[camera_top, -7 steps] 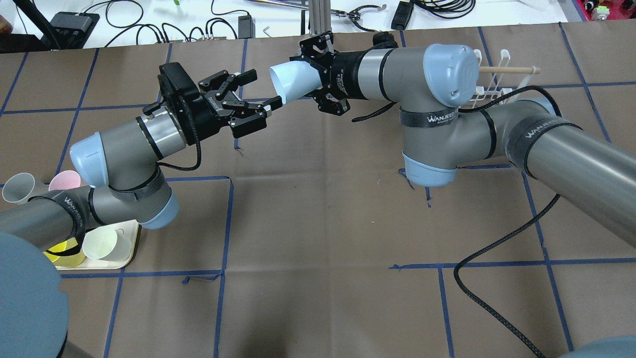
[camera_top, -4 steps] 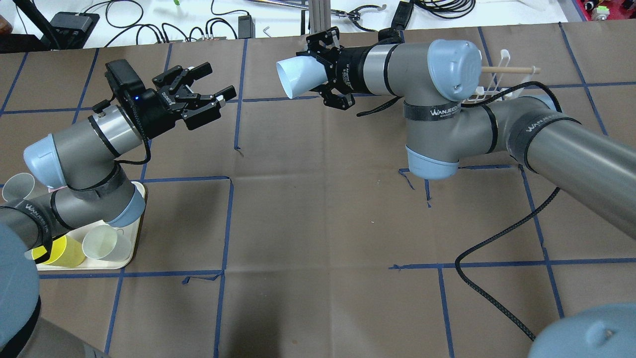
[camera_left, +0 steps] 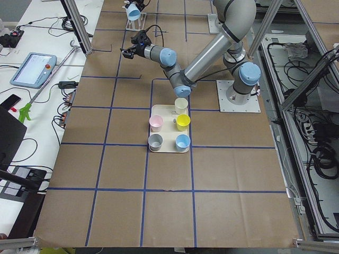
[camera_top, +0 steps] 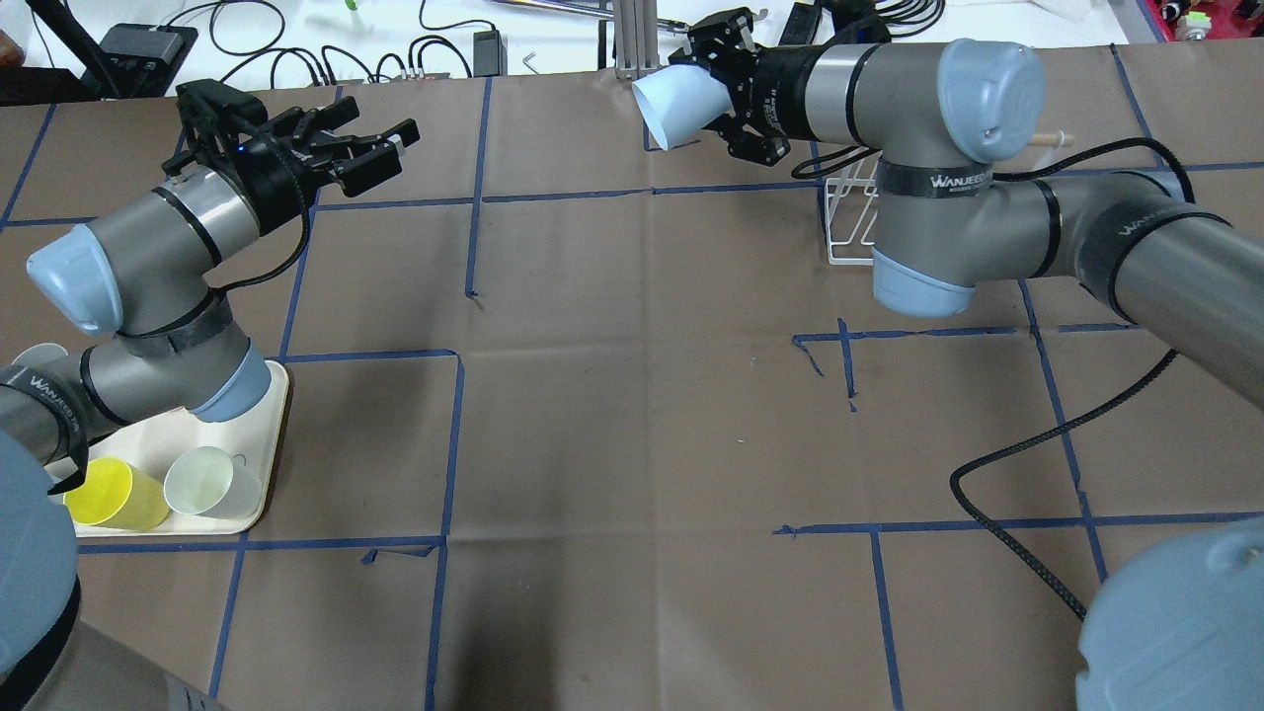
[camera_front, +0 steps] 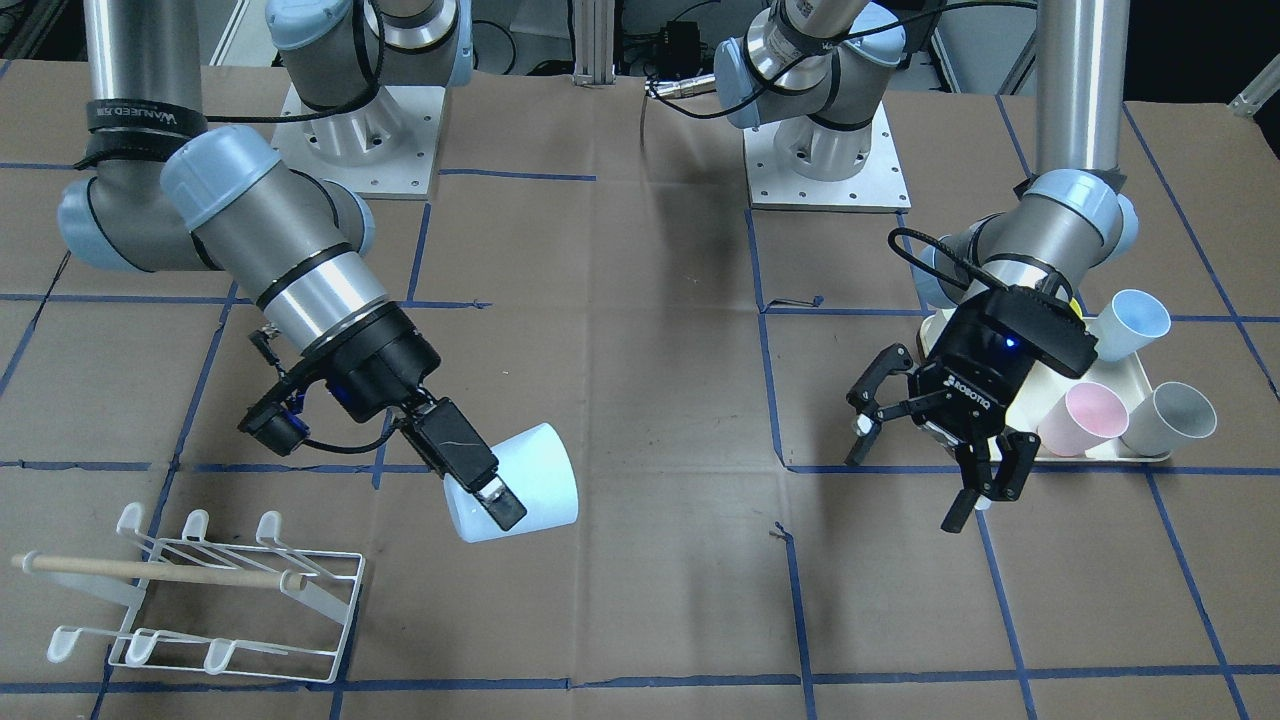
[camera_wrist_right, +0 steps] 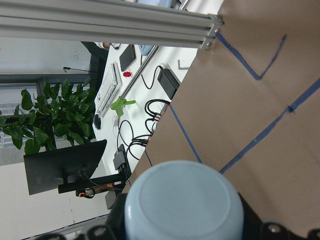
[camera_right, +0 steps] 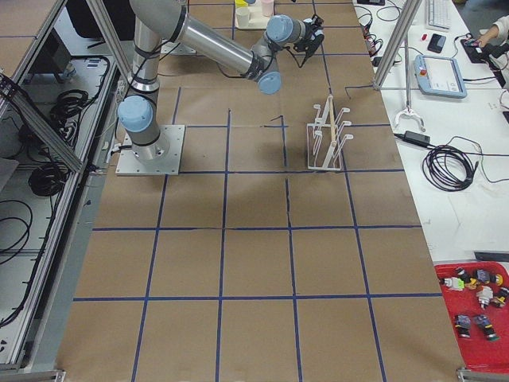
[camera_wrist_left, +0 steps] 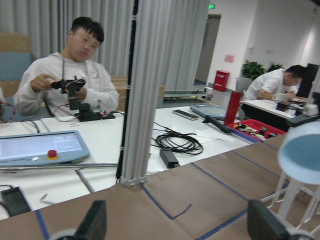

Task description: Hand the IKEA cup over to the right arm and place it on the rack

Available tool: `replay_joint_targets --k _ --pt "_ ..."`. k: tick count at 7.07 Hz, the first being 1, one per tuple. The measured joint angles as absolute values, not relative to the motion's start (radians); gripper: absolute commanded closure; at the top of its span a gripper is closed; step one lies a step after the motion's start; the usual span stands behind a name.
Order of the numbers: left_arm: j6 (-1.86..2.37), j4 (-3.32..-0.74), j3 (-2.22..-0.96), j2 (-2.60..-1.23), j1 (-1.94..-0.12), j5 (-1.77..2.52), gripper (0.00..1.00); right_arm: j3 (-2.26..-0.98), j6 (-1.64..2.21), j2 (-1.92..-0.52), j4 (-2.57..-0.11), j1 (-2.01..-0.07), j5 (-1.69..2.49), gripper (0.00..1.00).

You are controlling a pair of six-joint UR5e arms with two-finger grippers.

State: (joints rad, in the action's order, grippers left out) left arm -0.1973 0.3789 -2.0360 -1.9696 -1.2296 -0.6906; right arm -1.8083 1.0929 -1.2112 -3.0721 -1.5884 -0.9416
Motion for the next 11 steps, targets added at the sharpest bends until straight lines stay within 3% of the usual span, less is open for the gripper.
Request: replay_joint_targets --k 3,4,6,9,11 --pt "-0.198 0.028 -1.923 -1.952 -1.346 -1.078 0.01 -1.814 0.603 -1.246 -3.065 -1.529 -1.091 0.73" --pt "-0.192 -0.174 -1.852 -1.934 -1.417 -1.239 0.01 -1.815 0.393 -1.249 -3.064 -1.511 -1.174 0.78" --pt "-0.161 -0.623 -1.72 -1.874 -1.521 -1.464 0.01 -1.811 0.074 -1.245 -3.069 -1.459 -1.269 0.8" --pt "-0.095 -1.252 -1.58 -1.714 -1.547 -1.524 0.01 -1.774 -0.104 -1.204 -3.098 -1.407 -1.308 0.8" --pt "-0.101 -1.424 -1.567 -1.627 -1.542 -1.527 0.01 -1.738 -0.127 -1.149 -3.13 -1.404 -1.323 0.79"
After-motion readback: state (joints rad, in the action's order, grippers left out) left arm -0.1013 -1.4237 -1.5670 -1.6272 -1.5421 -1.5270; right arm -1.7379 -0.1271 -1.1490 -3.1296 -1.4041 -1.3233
